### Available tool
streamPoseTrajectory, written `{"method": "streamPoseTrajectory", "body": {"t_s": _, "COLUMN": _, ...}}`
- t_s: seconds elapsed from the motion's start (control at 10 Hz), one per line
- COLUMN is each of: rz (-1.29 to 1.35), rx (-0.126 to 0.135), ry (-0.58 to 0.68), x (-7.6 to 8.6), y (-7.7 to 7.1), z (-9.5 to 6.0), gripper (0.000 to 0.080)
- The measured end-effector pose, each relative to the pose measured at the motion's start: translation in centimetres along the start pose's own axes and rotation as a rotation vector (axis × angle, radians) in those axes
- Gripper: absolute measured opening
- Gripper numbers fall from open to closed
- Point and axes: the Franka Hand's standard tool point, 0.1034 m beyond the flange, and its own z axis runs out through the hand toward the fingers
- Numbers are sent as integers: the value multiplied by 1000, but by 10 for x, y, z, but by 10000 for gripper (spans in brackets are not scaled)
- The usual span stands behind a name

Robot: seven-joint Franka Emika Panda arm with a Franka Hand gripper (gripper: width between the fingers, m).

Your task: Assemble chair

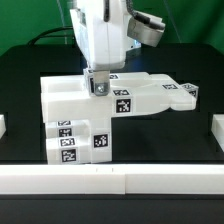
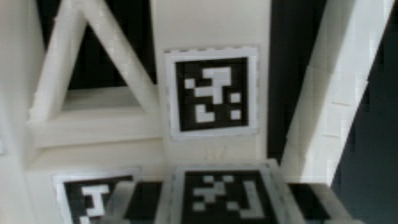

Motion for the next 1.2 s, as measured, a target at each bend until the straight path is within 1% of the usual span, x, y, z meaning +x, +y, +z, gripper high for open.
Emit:
{"method": "streamPoseTrajectory", "body": {"t_s": 0.2, "rz": 71, "rx": 0, "ry": 0, "x": -1, "y": 0, "z": 0, "gripper": 271}}
{"method": "streamPoseTrajectory", "body": {"t_s": 0.5, "rz": 247, "rx": 3, "ry": -8, "x": -3, "y": -1, "z": 0, "gripper": 271}}
{"method": "streamPoseTrajectory", "body": {"t_s": 0.7, "rz": 237, "rx": 2, "ry": -8, "x": -3, "y": -1, "z": 0, "gripper": 271}}
{"method": "streamPoseTrajectory", "body": {"t_s": 0.8, "rz": 201, "rx": 1, "ry": -9, "x": -3, "y": 0, "z": 1, "gripper": 445}}
{"method": "streamPoseTrajectory", "body": {"t_s": 0.9, "rz": 173, "rx": -7, "ry": -12, "x": -4, "y": 0, "z": 0, "gripper": 583}}
{"method": "streamPoseTrajectory", "body": {"t_s": 1.0, "rz": 120, "rx": -6, "ry": -13, "x": -4, "y": -1, "z": 0, "gripper": 583}}
{"method": "streamPoseTrajectory", "body": {"t_s": 1.1, "rz": 48, "rx": -6, "ry": -13, "x": -4, "y": 0, "z": 1, "gripper": 636}}
{"method": "streamPoseTrajectory", "body": {"t_s": 1.2, "rz": -51, "rx": -6, "ry": -12, "x": -4, "y": 0, "z": 1, "gripper": 636}}
